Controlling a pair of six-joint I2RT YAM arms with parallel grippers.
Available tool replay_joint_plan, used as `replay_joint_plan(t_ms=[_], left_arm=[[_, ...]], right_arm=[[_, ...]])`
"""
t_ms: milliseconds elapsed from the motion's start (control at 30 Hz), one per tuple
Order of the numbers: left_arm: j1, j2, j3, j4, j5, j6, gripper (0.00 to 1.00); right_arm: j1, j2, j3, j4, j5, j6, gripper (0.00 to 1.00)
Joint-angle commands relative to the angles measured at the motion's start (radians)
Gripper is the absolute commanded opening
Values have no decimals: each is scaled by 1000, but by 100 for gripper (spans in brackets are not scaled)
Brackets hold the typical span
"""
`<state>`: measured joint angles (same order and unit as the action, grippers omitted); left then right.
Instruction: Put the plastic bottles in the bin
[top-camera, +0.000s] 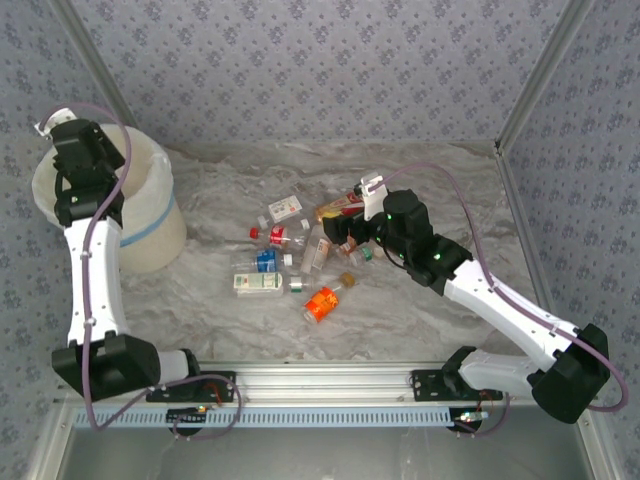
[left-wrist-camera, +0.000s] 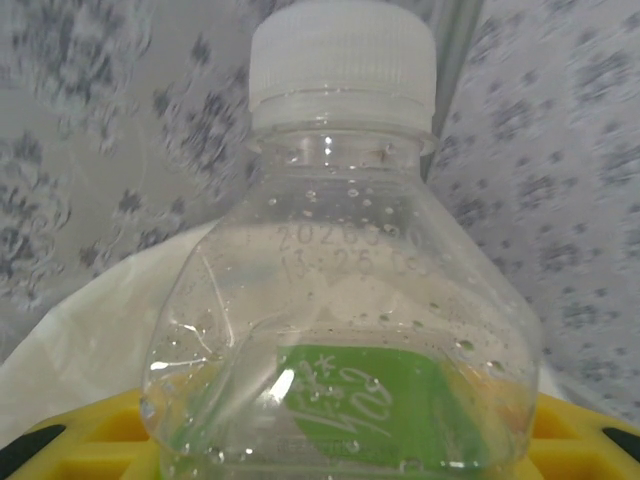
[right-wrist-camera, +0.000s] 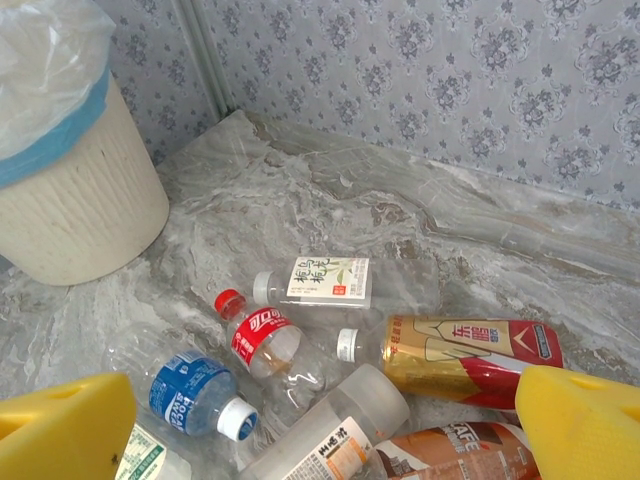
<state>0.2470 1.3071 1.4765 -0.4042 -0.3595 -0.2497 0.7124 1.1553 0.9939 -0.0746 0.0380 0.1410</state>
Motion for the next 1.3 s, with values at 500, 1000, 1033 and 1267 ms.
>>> replay_joint_plan(t_ms=[500, 1000, 1033, 1267], left_arm=[[84, 173, 82, -207, -69, -173, 79], [67, 116, 103, -191, 313, -227, 99], [61, 107, 99, -182, 337, -229, 99], [3, 70, 101, -167, 407, -228, 99]], right_arm=[[7, -8, 42, -45, 29, 12, 100], [-27, 1, 23, -68, 140, 122, 100], [-34, 3, 23, -71, 142, 142, 100], [-117, 14, 19, -106, 142, 298, 100]])
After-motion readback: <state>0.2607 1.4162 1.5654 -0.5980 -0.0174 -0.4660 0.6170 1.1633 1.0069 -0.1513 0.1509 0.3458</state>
